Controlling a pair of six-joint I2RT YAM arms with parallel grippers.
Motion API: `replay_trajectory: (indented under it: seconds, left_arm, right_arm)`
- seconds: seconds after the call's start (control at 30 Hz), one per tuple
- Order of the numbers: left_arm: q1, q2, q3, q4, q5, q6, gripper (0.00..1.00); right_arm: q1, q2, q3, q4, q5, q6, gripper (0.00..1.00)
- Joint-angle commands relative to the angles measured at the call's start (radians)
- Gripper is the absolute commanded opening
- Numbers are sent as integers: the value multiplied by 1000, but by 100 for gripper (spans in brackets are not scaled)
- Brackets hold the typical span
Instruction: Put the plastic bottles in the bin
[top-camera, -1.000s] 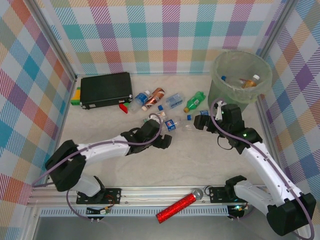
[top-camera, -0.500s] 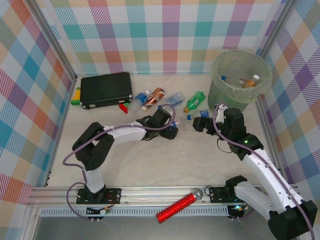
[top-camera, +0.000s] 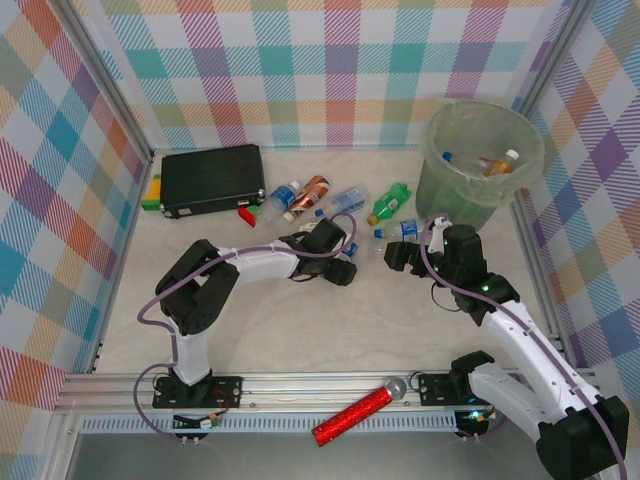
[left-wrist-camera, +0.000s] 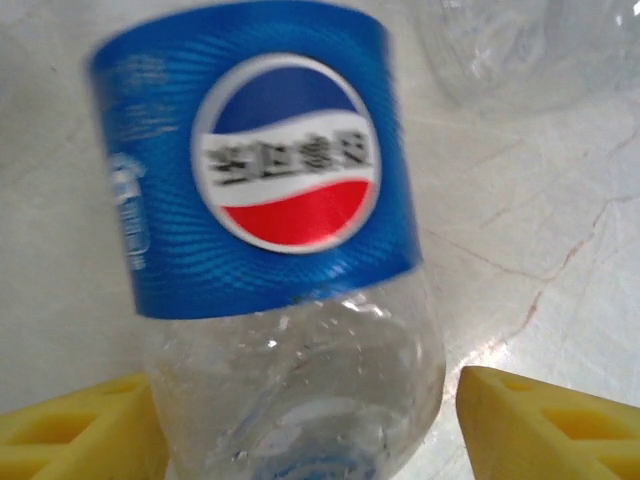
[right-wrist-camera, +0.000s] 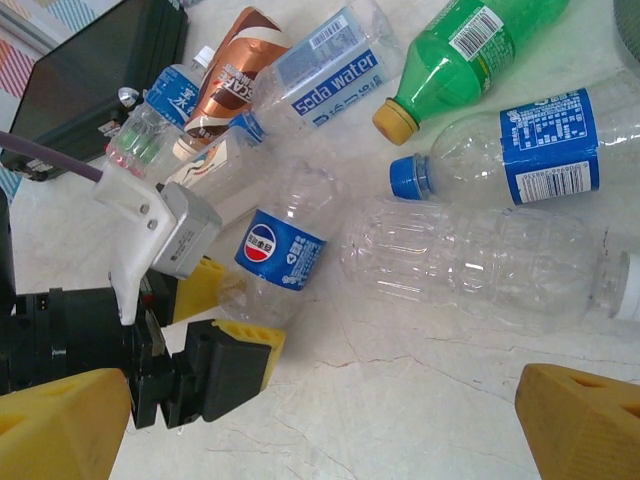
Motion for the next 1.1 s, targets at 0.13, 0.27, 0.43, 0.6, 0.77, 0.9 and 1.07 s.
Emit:
replay_trajectory:
  seconds: [0.13, 0.27, 0.43, 0.6, 0.77, 0.9, 1.07]
  left_arm:
    - [-10, 6, 4, -47, -2, -8, 57]
    - [-12, -4, -9, -33, -9, -17, 39]
    - [-25, -76, -63, 14, -16, -32, 25]
    - [-73, -207, -144, 67, -30, -42, 25]
    - [-141, -365, -227, 93, -57, -46, 25]
    - [-178, -487, -288, 103, -61, -55, 25]
    - [-216, -600, -331, 104, -51, -56, 25]
  right_arm:
    - [3, -19, -18, 42, 23, 33, 99]
    - [3, -20, -7, 27, 17, 51, 99]
    - [3, -22, 15, 6, -15, 95, 99]
    - [3, 4, 59, 8, -149, 129, 99]
    - [3, 64, 99, 46, -342, 203, 93]
    - [5, 111, 123, 83, -428, 281, 93]
    - [16, 131, 134, 134, -486, 338, 93]
